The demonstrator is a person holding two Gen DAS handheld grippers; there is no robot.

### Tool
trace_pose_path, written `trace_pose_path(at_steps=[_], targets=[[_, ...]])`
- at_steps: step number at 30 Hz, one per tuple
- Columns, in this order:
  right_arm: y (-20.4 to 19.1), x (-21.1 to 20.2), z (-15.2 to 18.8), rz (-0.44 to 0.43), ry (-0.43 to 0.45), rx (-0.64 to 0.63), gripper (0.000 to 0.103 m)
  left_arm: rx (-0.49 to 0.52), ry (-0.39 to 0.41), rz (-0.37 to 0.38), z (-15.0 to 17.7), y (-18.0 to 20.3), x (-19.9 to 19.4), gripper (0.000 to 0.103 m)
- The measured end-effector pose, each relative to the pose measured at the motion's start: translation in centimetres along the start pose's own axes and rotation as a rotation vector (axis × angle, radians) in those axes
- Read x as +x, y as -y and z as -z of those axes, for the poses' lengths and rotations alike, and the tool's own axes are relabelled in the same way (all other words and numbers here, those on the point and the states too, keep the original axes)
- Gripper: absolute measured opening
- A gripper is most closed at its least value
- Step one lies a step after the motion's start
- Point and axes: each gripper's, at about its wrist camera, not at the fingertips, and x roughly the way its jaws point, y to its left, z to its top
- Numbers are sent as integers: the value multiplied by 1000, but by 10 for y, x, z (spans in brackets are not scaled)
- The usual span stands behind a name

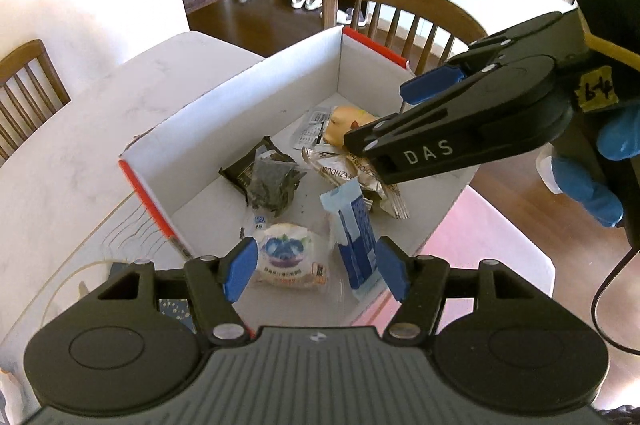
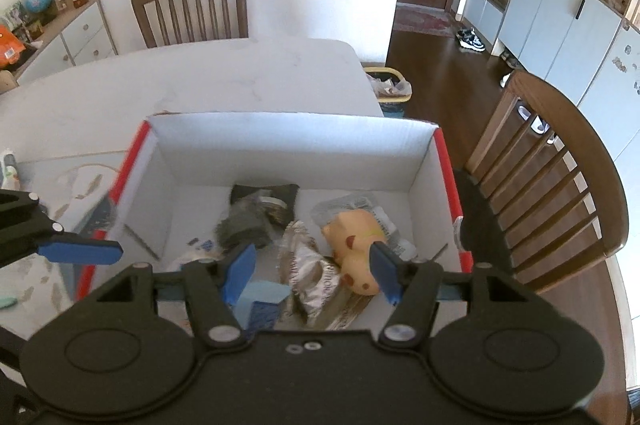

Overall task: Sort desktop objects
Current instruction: 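Withdraw both grippers from the shoebox back over the table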

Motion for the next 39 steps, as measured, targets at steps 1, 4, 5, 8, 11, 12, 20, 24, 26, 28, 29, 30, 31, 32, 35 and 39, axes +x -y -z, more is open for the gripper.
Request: trace_pose_path(at_steps=[1,4,5,8,11,12,20,24,26,28,29,30,31,32,35,39], targets=[[-4,-4,1,1,6,1,63,-2,7,3,3,-2,-4,64],[-18,-18,4,-3,25,8,63,-11,29,11,15,-9,-21,64],[-24,-24,5,-10,35,8,63,-14,36,14,19,-12,-26,64],[-44,-37,8,-16,56,1,63,-20,56,18,31,-21,-42,64],[-62,-43,12,-14,61,14,63,-20,68,15,45,-31,-57,64],[-69,-45,14,-17,61,18,63,-23,71,14,51,-36,-62,64],[-123,-54,23,-12,73,16,63,-36,100,13,91,-69,-95,64],[-151,-60,27,-18,87,5,63,-48,119,1,110,-86,-111,64],[-163,-61,28,-17,90,0,63,-61,126,-2,119,-95,-118,64],[-174,-61,30,-15,92,-1,64,-74,134,-19,129,-107,-125,64],[-180,-59,32,-14,89,-3,64,-83,139,-28,134,-115,-128,64],[-186,-58,34,-17,88,-7,65,-94,140,-37,139,-123,-132,65],[-192,-56,36,-20,86,-12,66,-105,141,-44,144,-130,-135,65],[-199,-53,39,-22,81,-17,68,-115,145,-52,149,-138,-138,65],[-216,-48,47,-42,72,-17,68,-150,151,-92,161,-164,-145,67],[-239,-40,57,-68,54,-21,68,-184,165,-154,174,-195,-151,70]])
